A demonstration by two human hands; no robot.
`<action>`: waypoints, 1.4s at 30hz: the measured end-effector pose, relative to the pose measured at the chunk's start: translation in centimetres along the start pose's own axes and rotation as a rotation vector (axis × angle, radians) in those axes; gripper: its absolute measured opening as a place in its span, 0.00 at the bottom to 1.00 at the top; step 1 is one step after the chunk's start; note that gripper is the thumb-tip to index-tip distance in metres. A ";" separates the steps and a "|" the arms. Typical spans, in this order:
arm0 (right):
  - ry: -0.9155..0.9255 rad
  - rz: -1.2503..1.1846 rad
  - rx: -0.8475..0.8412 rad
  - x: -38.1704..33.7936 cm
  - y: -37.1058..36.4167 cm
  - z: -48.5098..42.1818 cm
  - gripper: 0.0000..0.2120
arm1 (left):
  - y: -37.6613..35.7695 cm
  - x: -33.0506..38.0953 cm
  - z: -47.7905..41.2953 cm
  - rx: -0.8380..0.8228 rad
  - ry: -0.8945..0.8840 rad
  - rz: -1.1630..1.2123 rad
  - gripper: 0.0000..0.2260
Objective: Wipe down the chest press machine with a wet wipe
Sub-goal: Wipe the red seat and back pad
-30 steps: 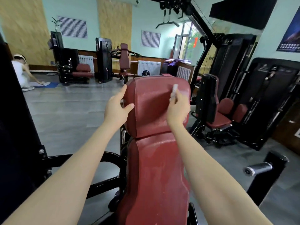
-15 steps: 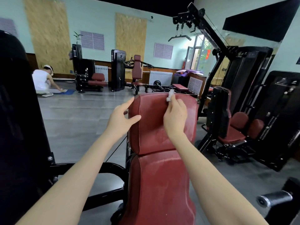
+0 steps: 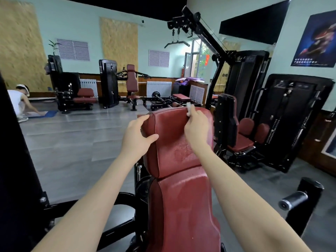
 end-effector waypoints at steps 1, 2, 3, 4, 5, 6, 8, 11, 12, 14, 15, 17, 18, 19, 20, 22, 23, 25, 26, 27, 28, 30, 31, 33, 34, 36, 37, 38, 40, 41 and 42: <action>0.163 -0.039 -0.028 -3.4 -1.0 1.7 0.24 | 0.0 0.0 -0.2 -0.005 -0.013 0.003 0.29; 0.306 -0.048 -0.052 -6.0 -1.7 3.5 0.24 | 0.0 -0.1 -0.4 -0.019 -0.020 0.006 0.29; 0.408 -0.041 -0.069 -7.6 -2.2 4.6 0.24 | 0.0 -0.2 -0.6 -0.031 -0.025 0.014 0.29; 0.467 -0.020 -0.083 -8.0 -2.4 4.7 0.24 | 0.1 -0.3 -0.6 -0.044 -0.025 0.025 0.29; 0.477 0.015 -0.086 -7.4 -2.2 3.9 0.24 | 0.1 -0.3 -0.7 -0.054 -0.030 0.039 0.29; 0.429 0.067 -0.082 -5.9 -1.9 2.7 0.24 | 0.1 -0.3 -0.6 -0.067 -0.037 0.050 0.29; 0.180 0.185 -0.065 -1.1 -0.7 -0.2 0.26 | 0.1 -0.3 -0.5 -0.083 -0.058 0.068 0.29; -0.127 0.178 -0.016 2.6 0.3 -0.8 0.27 | 0.2 -0.6 -0.8 -0.084 -0.072 0.076 0.29; -0.067 0.125 0.015 0.5 0.0 0.3 0.26 | 0.3 -0.6 -0.9 -0.080 -0.078 0.074 0.29; 0.234 -0.015 0.008 -5.0 -1.8 4.3 0.23 | 0.4 -0.7 -1.2 -0.074 -0.091 0.071 0.30; 0.363 -0.051 -0.005 -6.4 -2.5 6.3 0.22 | 0.5 -0.7 -1.3 -0.073 -0.099 0.071 0.30; 0.411 -0.045 -0.021 -5.8 -2.4 6.4 0.22 | 0.6 -0.7 -1.4 -0.084 -0.106 0.080 0.29; 0.286 -0.040 0.025 -3.5 -1.6 4.5 0.23 | 0.7 -0.7 -1.4 -0.092 -0.106 0.088 0.28; 0.092 -0.018 0.087 -0.6 -0.4 2.6 0.24 | 0.9 -0.7 -1.5 -0.097 -0.104 0.092 0.28; -0.125 0.021 0.125 2.7 0.5 1.1 0.25 | 1.0 -0.6 -1.5 -0.100 -0.104 0.093 0.27; -0.431 0.036 0.121 7.6 1.4 0.3 0.25 | 1.1 -0.5 -1.6 -0.098 -0.099 0.094 0.27; -0.476 0.019 0.119 8.2 1.3 0.7 0.24 | 1.1 -0.5 -1.6 -0.097 -0.095 0.095 0.27; -0.391 -0.037 0.149 5.7 0.5 3.1 0.23 | 1.2 -0.4 -1.5 -0.095 -0.085 0.106 0.27; -0.256 -0.064 0.165 3.2 -0.1 4.9 0.23 | 1.2 -0.4 -1.5 -0.097 -0.081 0.109 0.27; -0.093 -0.081 0.157 0.6 -0.9 6.9 0.24 | 1.2 -0.3 -1.4 -0.098 -0.084 0.107 0.27; 0.059 -0.078 0.126 -1.1 -1.9 8.7 0.24 | 1.2 -0.3 -1.4 -0.100 -0.088 0.102 0.27; 0.286 -0.049 0.086 -2.0 -2.7 9.6 0.23 | 1.3 -0.3 -1.3 -0.115 -0.093 0.100 0.27; 0.282 -0.035 0.095 -0.7 -2.4 8.8 0.23 | 1.2 -0.3 -1.3 -0.129 -0.095 0.103 0.27; -0.059 0.004 0.168 4.9 -0.9 6.8 0.24 | 1.3 -0.2 -1.3 -0.144 -0.103 0.111 0.27; -0.302 0.030 0.211 8.3 -0.2 6.8 0.25 | 1.3 -0.3 -1.2 -0.146 -0.103 0.112 0.27; -0.499 0.015 0.258 10.3 -0.3 8.2 0.24 | 1.2 -0.4 -1.1 -0.148 -0.090 0.117 0.27; -0.451 -0.037 0.283 8.5 -0.7 8.8 0.23 | 1.2 -0.4 -1.1 -0.149 -0.083 0.120 0.27; -0.340 -0.085 0.288 5.6 -1.2 9.3 0.23 | 1.2 -0.4 -1.1 -0.151 -0.080 0.122 0.27; -0.034 -0.122 0.233 0.1 -2.4 10.9 0.22 | 1.1 -0.4 -1.1 -0.155 -0.094 0.123 0.27; 0.108 -0.113 0.193 -1.5 -2.7 11.5 0.22 | 1.1 -0.3 -1.1 -0.156 -0.100 0.120 0.27; 0.215 -0.099 0.155 -1.9 -2.7 11.5 0.22 | 1.2 -0.3 -1.0 -0.158 -0.099 0.116 0.27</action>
Point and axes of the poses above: each hand's wrist, its own z-axis away from the middle knuckle, its own y-axis out of the back of the hand, x = y × z, the point moved 9 cm from there along -z, towards the middle knuckle, and after that the axes turned 2 degrees about x, right-handed, at the moved point
